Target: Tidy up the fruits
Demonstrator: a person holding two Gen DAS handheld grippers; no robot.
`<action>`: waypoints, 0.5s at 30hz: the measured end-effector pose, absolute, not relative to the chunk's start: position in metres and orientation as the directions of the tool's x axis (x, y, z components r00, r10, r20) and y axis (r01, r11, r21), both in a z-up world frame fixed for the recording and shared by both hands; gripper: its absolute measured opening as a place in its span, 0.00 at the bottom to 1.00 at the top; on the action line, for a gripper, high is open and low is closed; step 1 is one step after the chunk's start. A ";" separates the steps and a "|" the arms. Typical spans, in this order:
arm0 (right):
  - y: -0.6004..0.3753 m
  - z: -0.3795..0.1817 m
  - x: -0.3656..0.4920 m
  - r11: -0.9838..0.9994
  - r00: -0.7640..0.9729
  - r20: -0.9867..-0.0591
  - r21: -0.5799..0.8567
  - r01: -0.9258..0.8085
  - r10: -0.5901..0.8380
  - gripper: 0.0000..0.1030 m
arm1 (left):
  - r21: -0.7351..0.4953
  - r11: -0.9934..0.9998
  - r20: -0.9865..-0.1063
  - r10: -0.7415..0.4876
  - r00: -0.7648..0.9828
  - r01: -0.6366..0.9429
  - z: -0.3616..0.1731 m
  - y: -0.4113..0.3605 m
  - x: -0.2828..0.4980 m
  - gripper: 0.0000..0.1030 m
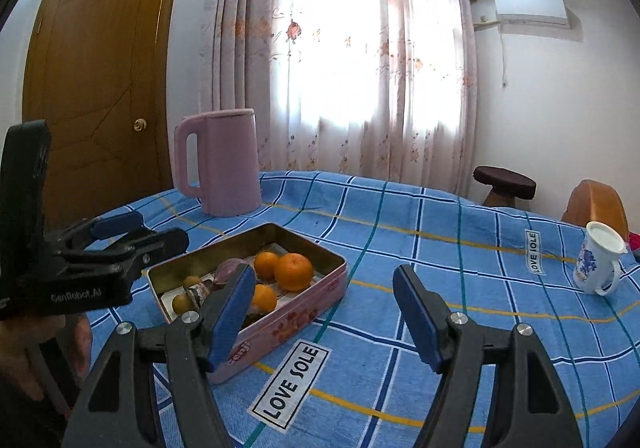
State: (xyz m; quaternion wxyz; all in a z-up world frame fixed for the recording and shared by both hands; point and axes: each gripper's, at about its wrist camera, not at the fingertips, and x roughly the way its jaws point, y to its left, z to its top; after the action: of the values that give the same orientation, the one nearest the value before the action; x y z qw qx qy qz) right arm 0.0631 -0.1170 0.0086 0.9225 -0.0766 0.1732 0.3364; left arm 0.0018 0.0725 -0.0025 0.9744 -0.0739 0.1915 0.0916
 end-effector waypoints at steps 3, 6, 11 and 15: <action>-0.122 0.012 0.061 0.766 0.720 -0.363 -0.023 -0.642 0.592 0.71 | -0.105 0.974 -0.385 0.146 0.911 -0.201 -0.001 0.068 0.001 0.93; -0.125 0.013 0.058 0.769 0.725 -0.357 -0.028 -0.638 0.589 0.71 | -0.104 0.976 -0.383 0.140 0.913 -0.193 0.000 0.064 0.000 0.93; -0.130 0.016 0.056 0.779 0.736 -0.351 -0.029 -0.626 0.579 0.72 | -0.094 0.978 -0.381 0.137 0.914 -0.186 0.000 0.058 0.001 0.96; -0.134 0.019 0.055 0.785 0.744 -0.341 -0.028 -0.619 0.575 0.74 | -0.089 0.980 -0.379 0.135 0.915 -0.181 0.001 0.056 0.002 0.96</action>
State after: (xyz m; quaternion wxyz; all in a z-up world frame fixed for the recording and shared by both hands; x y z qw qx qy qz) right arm 0.0547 -0.1338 0.0187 0.9312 -0.0697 0.1593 0.3204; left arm 0.0018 0.0557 0.0011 0.9767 -0.0610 0.1891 0.0808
